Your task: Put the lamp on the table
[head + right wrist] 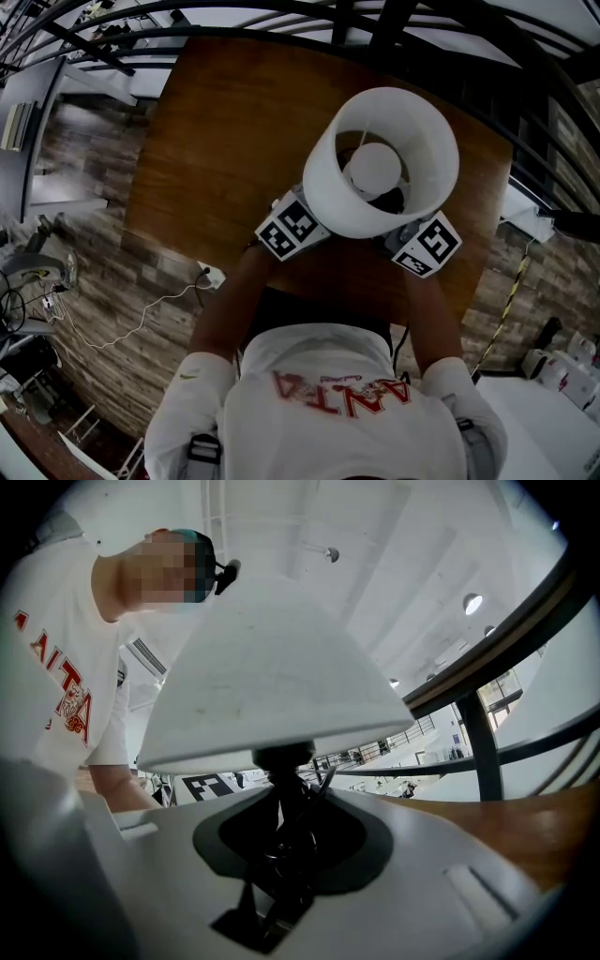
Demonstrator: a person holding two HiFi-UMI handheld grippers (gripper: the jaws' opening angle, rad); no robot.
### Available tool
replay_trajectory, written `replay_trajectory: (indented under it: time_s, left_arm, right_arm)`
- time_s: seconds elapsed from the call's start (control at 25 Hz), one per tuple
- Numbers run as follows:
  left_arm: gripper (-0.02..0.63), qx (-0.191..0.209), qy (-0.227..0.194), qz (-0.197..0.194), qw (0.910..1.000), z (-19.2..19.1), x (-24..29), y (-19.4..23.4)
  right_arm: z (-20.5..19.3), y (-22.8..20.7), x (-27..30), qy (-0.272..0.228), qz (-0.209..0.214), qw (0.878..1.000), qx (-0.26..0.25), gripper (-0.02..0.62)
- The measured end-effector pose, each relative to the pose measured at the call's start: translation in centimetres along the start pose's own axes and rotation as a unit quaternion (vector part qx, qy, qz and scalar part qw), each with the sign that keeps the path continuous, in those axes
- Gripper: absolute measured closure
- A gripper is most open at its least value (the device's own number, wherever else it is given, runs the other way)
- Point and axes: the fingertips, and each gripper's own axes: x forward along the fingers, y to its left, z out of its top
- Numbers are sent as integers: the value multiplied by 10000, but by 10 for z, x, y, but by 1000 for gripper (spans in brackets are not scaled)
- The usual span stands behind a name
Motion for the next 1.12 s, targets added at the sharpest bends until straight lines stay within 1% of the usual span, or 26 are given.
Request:
replay_trajectory:
  time_s: [0.2, 0.4, 0.48, 0.56, 0.64, 0.8, 0.92, 1.12]
  left_arm:
    - [502, 87, -96, 69, 9999, -3, 0, -3]
    - [501, 279, -122, 172, 9994, -4, 1, -9]
    - [502, 292, -170, 204, 9992, -5, 1, -8]
    - [501, 289, -262, 237, 9990, -6, 2, -8]
    - [502, 288, -371, 268, 9985, -6, 2, -8]
    - [502, 187, -513, 323, 9980, -8, 3, -4]
    - [502, 138, -525, 389, 9978, -11, 0, -5]
    - [500, 32, -410, 568, 9975, -18, -11, -4]
  right_arm:
    - [-4, 5, -4, -6, 20, 10000, -82, 499]
    - [-4, 11, -10, -43, 25, 9999, -137, 494]
    - [-10, 7, -14, -27, -68, 9998, -173, 494]
    - [-13, 6, -15, -34, -97, 9997, -200, 494]
    - [-10, 9, -13, -87, -38, 9997, -232, 494]
    - [-11, 10, -11, -106, -69, 9993, -360, 489]
    - [-14, 12, -16, -75, -125, 9992, -377, 486]
    - [-18, 9, -31, 40, -284, 9992, -263, 479]
